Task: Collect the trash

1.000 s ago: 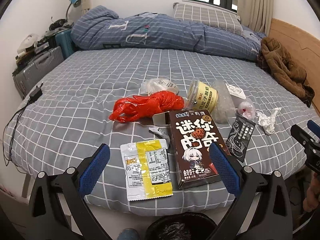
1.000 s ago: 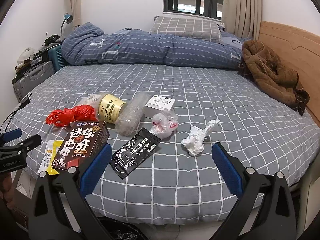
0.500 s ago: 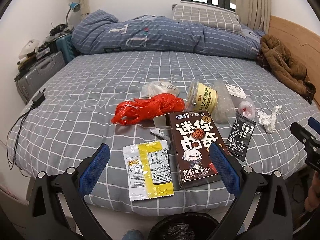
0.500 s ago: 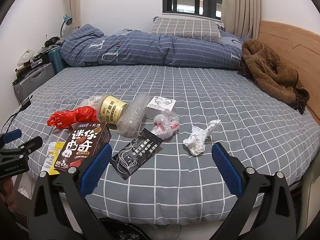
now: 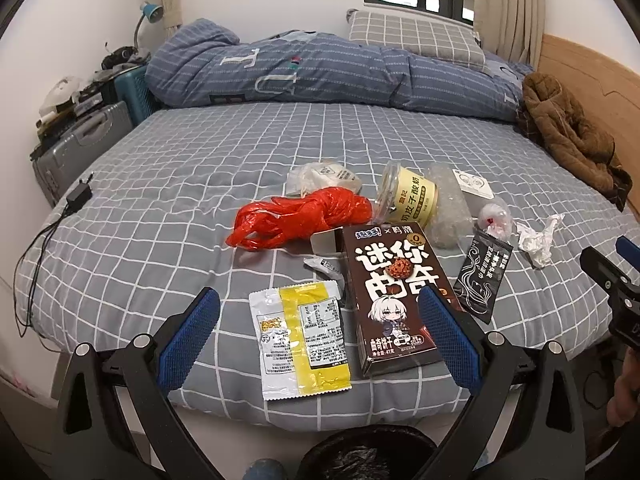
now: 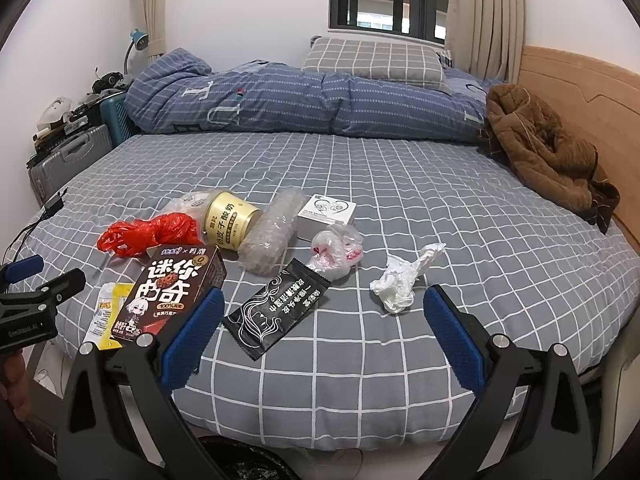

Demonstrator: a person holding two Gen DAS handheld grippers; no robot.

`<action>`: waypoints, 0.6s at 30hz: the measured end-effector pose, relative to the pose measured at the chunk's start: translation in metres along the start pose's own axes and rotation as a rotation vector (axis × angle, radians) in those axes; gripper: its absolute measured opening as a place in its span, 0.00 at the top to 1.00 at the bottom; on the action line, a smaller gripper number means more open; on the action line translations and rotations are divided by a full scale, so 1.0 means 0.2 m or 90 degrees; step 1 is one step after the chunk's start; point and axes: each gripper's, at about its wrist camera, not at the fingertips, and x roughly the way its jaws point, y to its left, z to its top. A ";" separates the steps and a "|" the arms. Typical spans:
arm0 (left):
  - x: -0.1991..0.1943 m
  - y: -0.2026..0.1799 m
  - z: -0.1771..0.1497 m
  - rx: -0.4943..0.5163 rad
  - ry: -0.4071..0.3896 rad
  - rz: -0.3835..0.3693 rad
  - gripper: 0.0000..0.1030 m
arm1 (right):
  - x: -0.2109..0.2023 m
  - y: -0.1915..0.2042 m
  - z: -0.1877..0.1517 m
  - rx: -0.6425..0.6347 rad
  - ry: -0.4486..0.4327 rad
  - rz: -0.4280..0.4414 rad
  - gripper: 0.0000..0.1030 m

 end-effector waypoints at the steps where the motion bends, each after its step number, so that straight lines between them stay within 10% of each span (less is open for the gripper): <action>1: 0.00 0.00 0.00 0.001 0.000 -0.001 0.06 | 0.00 0.00 0.00 -0.001 0.001 0.001 0.07; 18: -0.01 -0.04 -0.02 0.009 0.001 0.000 0.06 | -0.01 0.00 0.00 0.000 -0.003 0.000 0.07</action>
